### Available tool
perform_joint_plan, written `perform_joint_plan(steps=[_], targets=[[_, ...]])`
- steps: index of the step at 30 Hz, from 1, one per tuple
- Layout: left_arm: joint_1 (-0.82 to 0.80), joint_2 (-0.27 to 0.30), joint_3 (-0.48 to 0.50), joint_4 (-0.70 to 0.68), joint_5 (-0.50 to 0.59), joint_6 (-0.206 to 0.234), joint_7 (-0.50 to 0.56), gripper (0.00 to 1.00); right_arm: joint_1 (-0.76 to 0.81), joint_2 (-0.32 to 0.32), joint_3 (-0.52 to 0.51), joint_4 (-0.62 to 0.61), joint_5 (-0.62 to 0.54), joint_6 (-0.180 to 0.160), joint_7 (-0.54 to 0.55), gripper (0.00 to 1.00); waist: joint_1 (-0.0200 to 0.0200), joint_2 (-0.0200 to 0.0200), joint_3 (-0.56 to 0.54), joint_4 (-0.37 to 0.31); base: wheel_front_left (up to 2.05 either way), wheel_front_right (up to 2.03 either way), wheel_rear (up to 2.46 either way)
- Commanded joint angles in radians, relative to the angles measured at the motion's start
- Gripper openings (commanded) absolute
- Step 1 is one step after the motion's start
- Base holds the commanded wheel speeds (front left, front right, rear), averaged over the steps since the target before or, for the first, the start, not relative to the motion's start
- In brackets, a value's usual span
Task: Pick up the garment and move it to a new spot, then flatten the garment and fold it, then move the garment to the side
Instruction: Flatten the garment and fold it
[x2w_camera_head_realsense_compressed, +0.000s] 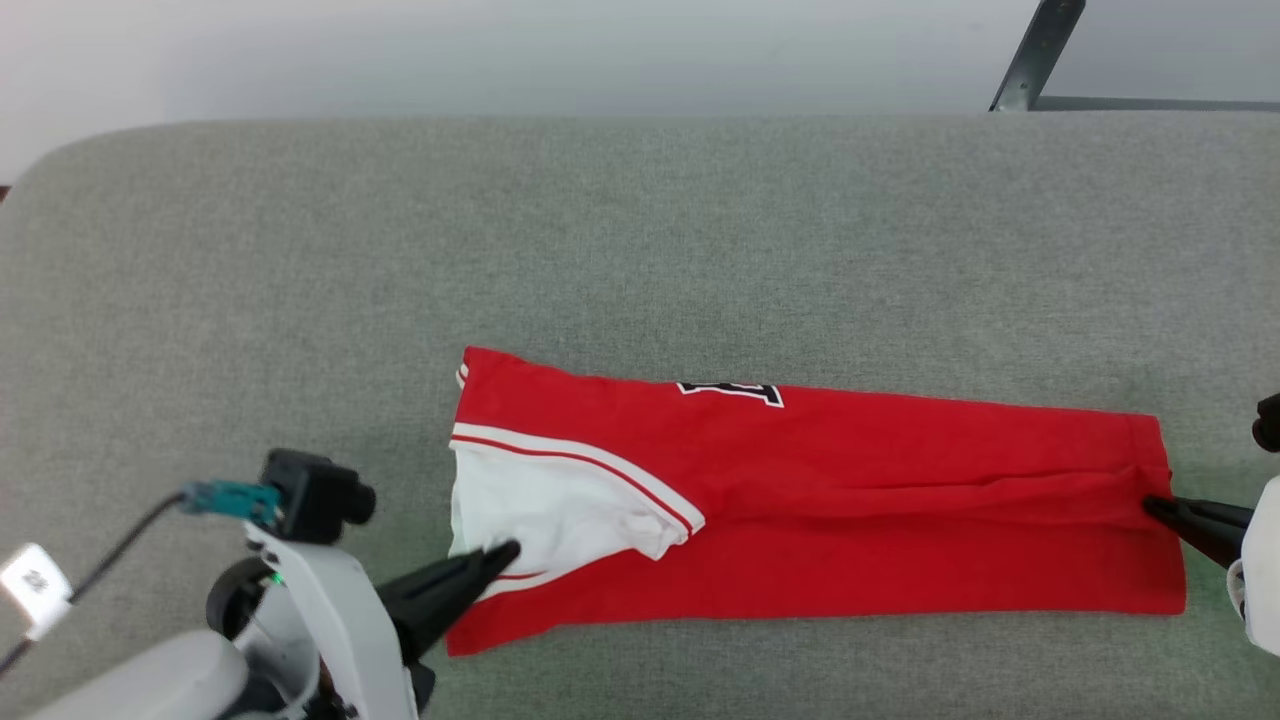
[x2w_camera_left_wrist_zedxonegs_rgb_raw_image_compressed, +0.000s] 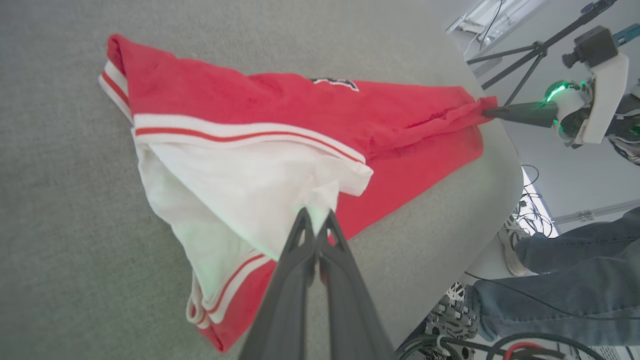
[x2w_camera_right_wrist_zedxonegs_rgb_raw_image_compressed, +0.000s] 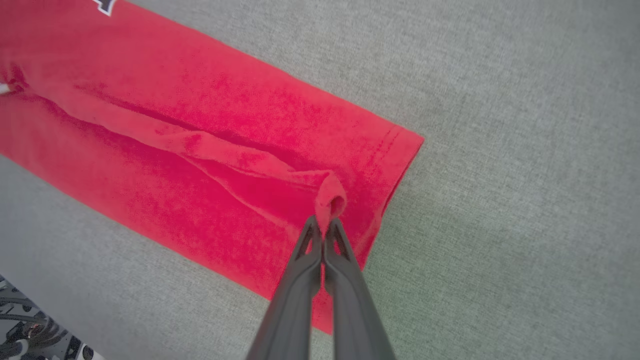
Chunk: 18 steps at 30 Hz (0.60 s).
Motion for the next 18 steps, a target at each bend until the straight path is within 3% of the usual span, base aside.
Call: perform_joint_plan(steps=[1,7,9,10,13,14,15,18], targets=[[0.016,-0.01,-0.014,0.011,0.02,0.01,0.002,0.0,0.021,0.009,-0.016,0.011,-0.019,-0.001,-0.001,0.0,0.0,0.0,0.015,0.007,0.0,0.0,0.0],[-0.008,-0.073,-0.046,0.08,0.081,0.034,0.0,0.0,0.045,0.069,-0.067,0.047,-0.057,-0.001,-0.006,0.0,0.0,0.0,0.049,0.012,0.0,0.0,0.0],[-0.01,-0.086,-0.049,0.093,0.087,0.034,-0.002,0.0,0.051,0.086,-0.084,0.05,-0.075,-0.001,-0.013,0.48,0.0,0.0,0.05,0.014,0.0,0.0,0.0],[-0.012,-0.092,-0.048,0.098,0.091,0.036,-0.008,0.11,0.055,0.094,-0.095,0.053,-0.08,-0.001,-0.018,0.99,0.0,0.0,0.048,0.015,0.0,0.0,0.0],[-0.011,-0.1,-0.04,0.108,0.097,0.04,-0.028,0.78,0.075,0.123,-0.145,0.065,-0.052,-0.001,-0.027,1.0,0.0,0.0,0.03,0.02,0.0,0.0,0.0],[-0.004,-0.101,-0.035,0.109,0.094,0.043,-0.039,0.95,0.085,0.124,-0.154,0.064,-0.047,-0.001,-0.021,1.0,0.0,0.0,0.021,0.023,0.0,0.0,0.0],[0.008,-0.101,-0.03,0.11,0.087,0.049,-0.053,1.0,0.095,0.123,-0.164,0.06,-0.041,-0.001,-0.017,1.0,0.0,0.0,0.012,0.025,0.0,0.0,0.0],[0.045,-0.089,-0.01,0.106,0.079,0.076,-0.105,1.0,0.121,0.11,-0.192,0.045,-0.031,-0.001,0.003,1.0,0.0,0.0,-0.012,0.029,0.0,0.0,0.0]])
